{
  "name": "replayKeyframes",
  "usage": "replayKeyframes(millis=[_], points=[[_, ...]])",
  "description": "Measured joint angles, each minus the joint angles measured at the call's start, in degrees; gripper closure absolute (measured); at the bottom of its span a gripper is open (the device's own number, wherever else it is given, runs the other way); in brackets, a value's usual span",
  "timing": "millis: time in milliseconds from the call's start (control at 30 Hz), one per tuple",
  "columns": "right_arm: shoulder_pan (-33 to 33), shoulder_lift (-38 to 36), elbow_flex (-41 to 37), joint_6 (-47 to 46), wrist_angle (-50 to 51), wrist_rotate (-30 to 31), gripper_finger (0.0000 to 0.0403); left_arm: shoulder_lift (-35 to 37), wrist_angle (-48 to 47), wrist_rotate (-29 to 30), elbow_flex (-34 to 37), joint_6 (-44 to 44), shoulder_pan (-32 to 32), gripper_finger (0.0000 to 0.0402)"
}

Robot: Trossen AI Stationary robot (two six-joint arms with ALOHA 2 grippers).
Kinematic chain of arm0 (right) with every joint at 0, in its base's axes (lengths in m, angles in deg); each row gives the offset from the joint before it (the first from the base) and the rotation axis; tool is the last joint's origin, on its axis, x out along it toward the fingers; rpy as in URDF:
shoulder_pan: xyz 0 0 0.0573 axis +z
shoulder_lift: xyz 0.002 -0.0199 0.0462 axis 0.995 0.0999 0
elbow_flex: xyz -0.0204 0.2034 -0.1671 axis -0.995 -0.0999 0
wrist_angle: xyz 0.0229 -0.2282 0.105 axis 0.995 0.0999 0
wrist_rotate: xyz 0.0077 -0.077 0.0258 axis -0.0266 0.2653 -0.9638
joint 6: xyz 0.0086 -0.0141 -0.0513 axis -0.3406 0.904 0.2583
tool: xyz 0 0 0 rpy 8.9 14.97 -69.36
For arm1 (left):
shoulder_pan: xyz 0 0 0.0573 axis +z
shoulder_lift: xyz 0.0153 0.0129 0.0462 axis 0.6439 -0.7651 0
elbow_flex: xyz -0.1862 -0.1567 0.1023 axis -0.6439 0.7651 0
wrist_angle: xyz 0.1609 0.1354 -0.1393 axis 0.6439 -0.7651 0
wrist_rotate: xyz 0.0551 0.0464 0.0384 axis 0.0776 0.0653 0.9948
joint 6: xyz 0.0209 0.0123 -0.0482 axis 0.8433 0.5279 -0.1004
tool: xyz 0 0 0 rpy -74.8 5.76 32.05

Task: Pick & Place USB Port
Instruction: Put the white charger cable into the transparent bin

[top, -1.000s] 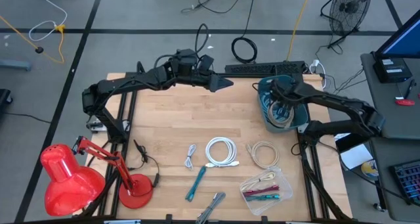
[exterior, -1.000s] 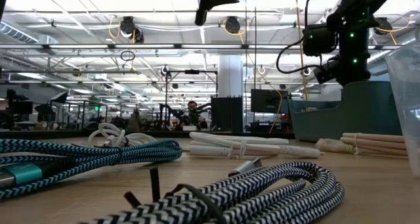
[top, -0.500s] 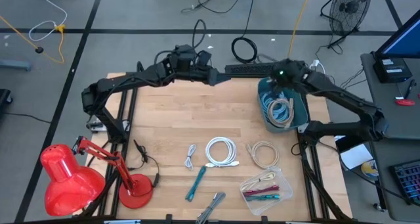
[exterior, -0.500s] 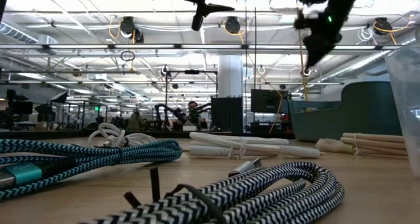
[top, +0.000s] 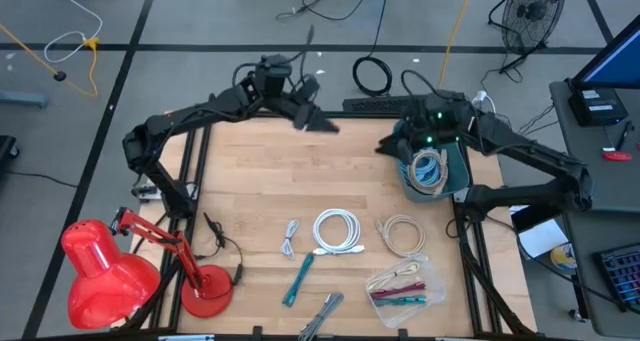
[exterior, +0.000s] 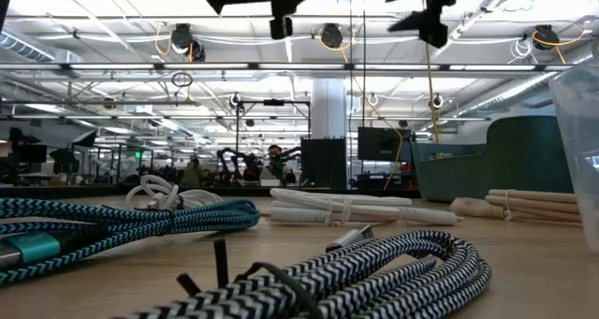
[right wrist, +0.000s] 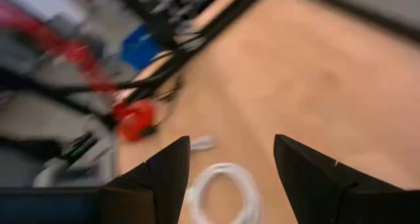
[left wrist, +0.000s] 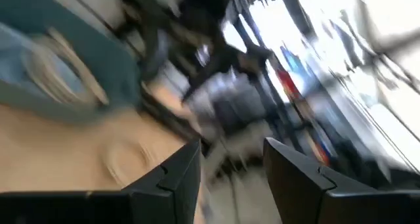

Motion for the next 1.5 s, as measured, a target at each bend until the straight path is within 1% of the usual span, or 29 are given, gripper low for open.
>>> replayKeyframes(millis=[67,100,133,200,267,300,367,400,467,500,600,700,767,800,867,933,1000,1067,1333,1500], points=[[3.48,0.00,-0.73,-1.55,-2.73,-0.43,0.0192,0.02,-6.43,-5.74,-0.02,3.78,-0.98,0.0234],[5.44,-0.02,-1.29,-2.43,-4.25,-0.39,0.0192,0.02,-10.86,-7.57,-0.01,6.49,-1.68,0.0234],[7.19,0.00,-2.01,-3.35,-6.09,-0.39,0.0192,0.02,-16.09,-8.52,0.00,9.65,-2.55,0.0234],[10.56,0.00,-3.65,-5.67,-10.52,-0.31,0.0192,0.02,-27.85,-8.22,-0.01,16.45,-4.58,0.0234],[13.42,0.00,-5.24,-8.17,-15.18,-0.20,0.0192,0.02,-40.07,-4.04,-0.01,23.15,-7.15,0.0234],[14.62,-0.02,-6.07,-9.20,-17.49,-0.22,0.0192,0.02,-46.01,-0.13,0.00,26.20,-8.59,0.0234],[16.64,-0.02,-7.66,-11.04,-20.62,-0.29,0.0192,0.02,-54.88,10.47,0.35,29.75,-11.99,0.0234],[17.46,-0.01,-8.19,-11.92,-21.12,-0.28,0.0192,0.02,-57.41,16.12,0.99,29.78,-13.74,0.0234],[18.89,0.00,-8.78,-12.85,-21.41,-0.39,0.0192,0.02,-59.29,24.99,3.09,26.10,-17.13,0.0234],[19.52,0.00,-8.94,-13.16,-21.64,-0.39,0.0192,0.02,-58.89,28.04,4.44,22.97,-18.71,0.0234],[21.01,-0.02,-9.49,-14.06,-21.70,-0.43,0.0192,0.02,-54.24,33.18,8.97,13.04,-23.44,0.0234],[22.58,-0.19,-9.77,-14.09,-21.63,-0.43,0.0193,-0.02,-44.89,35.55,14.22,0.92,-27.76,0.0234],[23.85,-0.55,-9.89,-14.09,-21.51,-0.43,0.0193,-0.02,-39.19,38.96,16.66,-8.09,-30.06,0.0234],[24.61,-0.81,-9.91,-14.08,-21.05,-0.43,0.0193,-0.02,-37.90,41.85,17.30,-12.41,-31.07,0.0234],[26.23,-1.20,-9.91,-14.02,-20.35,-0.41,0.0193,-0.02,-38.31,48.10,17.46,-20.56,-33.05,0.0234],[27.61,-1.70,-9.91,-14.02,-20.34,-0.37,0.0193,-0.02,-39.54,51.72,17.46,-28.61,-34.57,0.0234],[28.88,-2.38,-9.91,-13.94,-20.28,-0.27,0.0193,-0.02,-40.32,53.05,17.46,-34.93,-35.86,0.0234],[30.32,-3.22,-9.91,-13.36,-19.90,0.93,0.0193,-0.02,-40.48,53.03,17.46,-38.79,-36.91,0.0234],[36.24,-7.02,-9.91,-10.58,-11.65,6.33,0.0193,-0.02,-40.82,52.98,17.46,-48.73,-42.89,0.0234],[40.39,-9.16,-9.93,-9.91,-8.26,12.37,0.0193,-0.82,-39.41,55.94,17.46,-54.80,-47.15,0.0234]])
